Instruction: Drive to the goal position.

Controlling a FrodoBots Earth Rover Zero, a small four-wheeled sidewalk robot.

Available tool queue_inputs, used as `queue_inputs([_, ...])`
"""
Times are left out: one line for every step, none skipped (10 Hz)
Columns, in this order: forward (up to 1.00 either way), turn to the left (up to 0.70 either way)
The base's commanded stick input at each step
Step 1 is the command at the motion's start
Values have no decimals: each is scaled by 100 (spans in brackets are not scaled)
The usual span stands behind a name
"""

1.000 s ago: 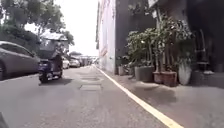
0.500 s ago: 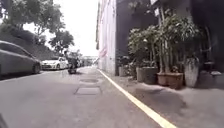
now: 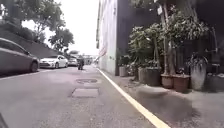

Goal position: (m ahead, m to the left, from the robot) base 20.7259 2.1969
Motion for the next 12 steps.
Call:
queue_inputs([45, 27])
queue_inputs([45, 27])
queue_inputs([45, 27])
queue_inputs([45, 27])
queue_inputs([45, 21])
queue_inputs([45, 0])
queue_inputs([45, 0])
queue_inputs([45, 0])
queue_inputs([45, 0])
queue_inputs([45, 0])
queue_inputs([45, 0])
queue_inputs([45, 0])
